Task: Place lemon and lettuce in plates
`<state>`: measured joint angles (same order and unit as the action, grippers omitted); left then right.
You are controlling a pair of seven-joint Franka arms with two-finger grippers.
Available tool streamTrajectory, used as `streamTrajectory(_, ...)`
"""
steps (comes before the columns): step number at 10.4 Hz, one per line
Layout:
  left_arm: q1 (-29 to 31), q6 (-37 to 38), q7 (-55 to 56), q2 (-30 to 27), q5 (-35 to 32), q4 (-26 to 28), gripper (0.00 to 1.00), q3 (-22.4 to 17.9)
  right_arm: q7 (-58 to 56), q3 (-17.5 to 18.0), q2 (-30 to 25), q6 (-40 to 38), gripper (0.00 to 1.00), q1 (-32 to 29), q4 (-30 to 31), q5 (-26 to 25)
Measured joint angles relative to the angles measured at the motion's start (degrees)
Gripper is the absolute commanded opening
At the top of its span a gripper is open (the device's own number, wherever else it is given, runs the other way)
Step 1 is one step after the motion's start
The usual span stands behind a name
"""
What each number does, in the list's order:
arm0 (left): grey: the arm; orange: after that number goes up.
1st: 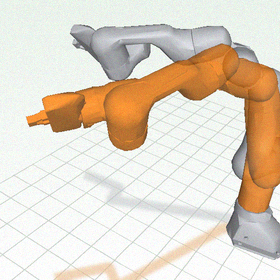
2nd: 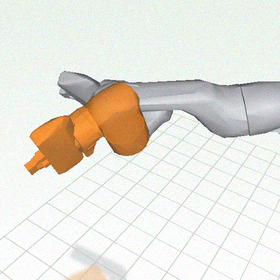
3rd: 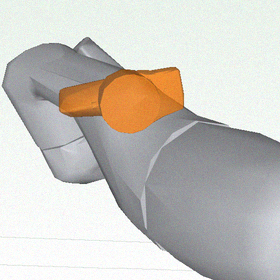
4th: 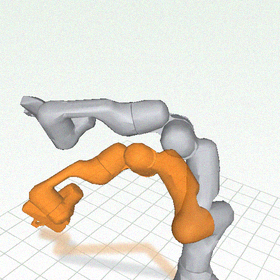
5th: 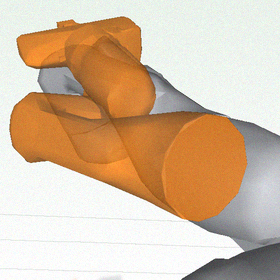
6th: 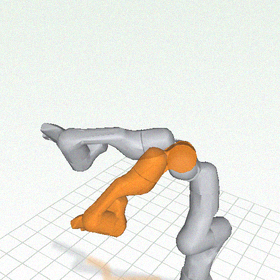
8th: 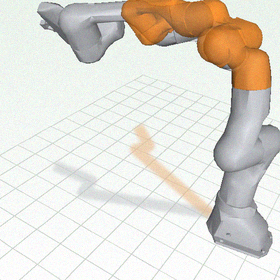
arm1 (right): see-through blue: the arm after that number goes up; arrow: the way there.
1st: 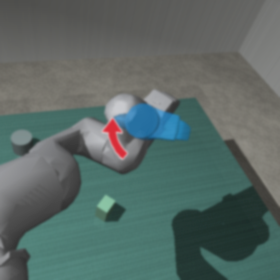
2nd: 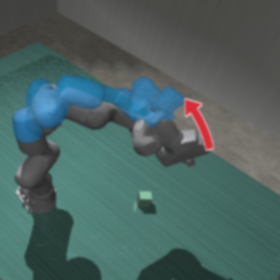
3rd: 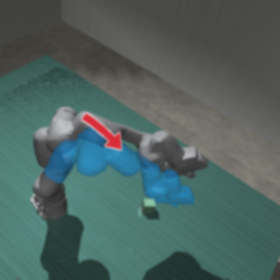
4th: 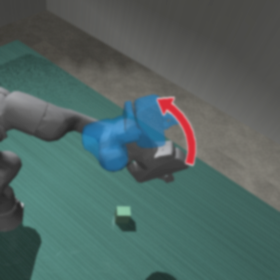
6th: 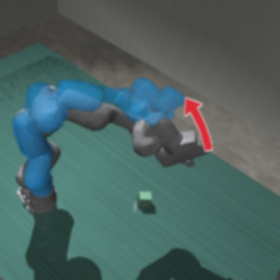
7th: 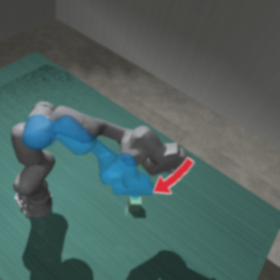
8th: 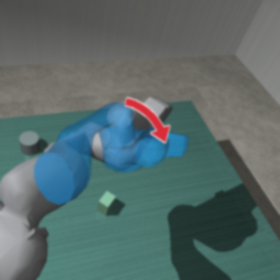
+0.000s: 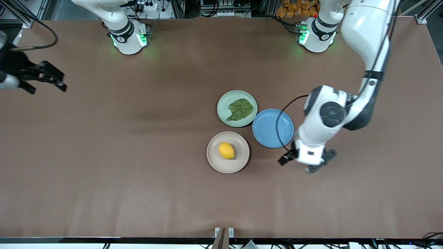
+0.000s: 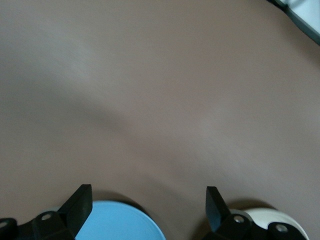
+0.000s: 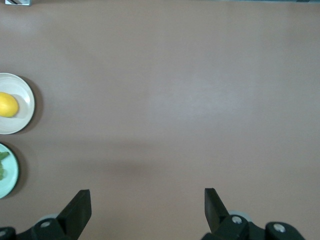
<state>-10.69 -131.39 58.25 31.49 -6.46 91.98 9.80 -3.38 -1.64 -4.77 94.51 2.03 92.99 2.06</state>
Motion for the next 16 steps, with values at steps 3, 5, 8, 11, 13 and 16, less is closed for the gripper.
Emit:
streamTrajectory(3, 3.9, 0.0, 0.0, -1.8, -2.0, 6.4, 1.00, 0.0, -3.1, -1.7, 0.0, -0.1, 1.00, 0.7, -1.1, -4.0)
streamTrajectory(5, 7.3, -0.2, 0.0, -6.0, -3.3, 13.2, 1.00, 0.1, -3.2, -3.6, 0.0, -0.3, 1.00, 2.7, -1.1, -4.7)
streamTrajectory(8, 9.9, -5.9, 0.0, -13.2, -3.4, 25.4, 1.00, 0.4, -3.5, -4.2, 0.1, -1.9, 1.00, 3.1, -2.6, -4.6)
streamTrajectory(11, 9.9, -7.1, 0.7, -19.2, -3.4, 32.7, 1.00, 3.4, -3.5, -4.1, 0.2, -4.2, 1.00, 3.5, -4.1, -3.2)
streamTrajectory(13, 9.9, -7.1, 0.8, -22.6, -3.4, 35.7, 1.00, 4.3, -3.5, -4.0, 0.3, -6.5, 1.00, 3.7, -5.1, -3.1)
streamTrajectory(16, 10.7, -3.1, -12.1, -25.0, -3.4, 31.7, 1.00, 4.3, -3.5, -4.0, 0.5, -8.2, 1.00, 3.7, -5.1, -3.1)
